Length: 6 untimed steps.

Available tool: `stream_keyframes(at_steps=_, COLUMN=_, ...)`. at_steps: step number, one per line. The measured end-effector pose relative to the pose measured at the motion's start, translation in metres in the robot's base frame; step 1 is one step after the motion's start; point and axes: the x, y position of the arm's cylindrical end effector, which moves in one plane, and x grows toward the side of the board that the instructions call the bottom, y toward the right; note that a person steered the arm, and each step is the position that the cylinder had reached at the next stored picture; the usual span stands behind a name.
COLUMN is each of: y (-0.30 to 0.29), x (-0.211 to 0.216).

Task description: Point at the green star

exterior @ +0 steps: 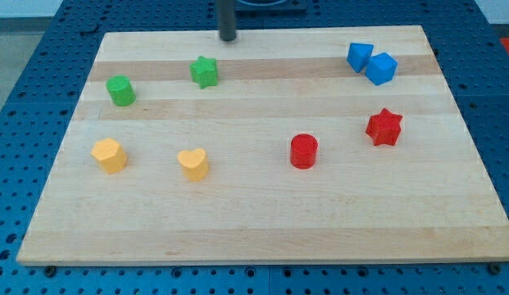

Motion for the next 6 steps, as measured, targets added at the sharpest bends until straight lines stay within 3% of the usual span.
stream_keyframes(at_steps=3, y=-0.079, x=0.038)
stream_keyframes(at_steps=4, y=-0.073, x=0.071)
stream_keyframes(at_steps=6, y=0.017, x=0.13)
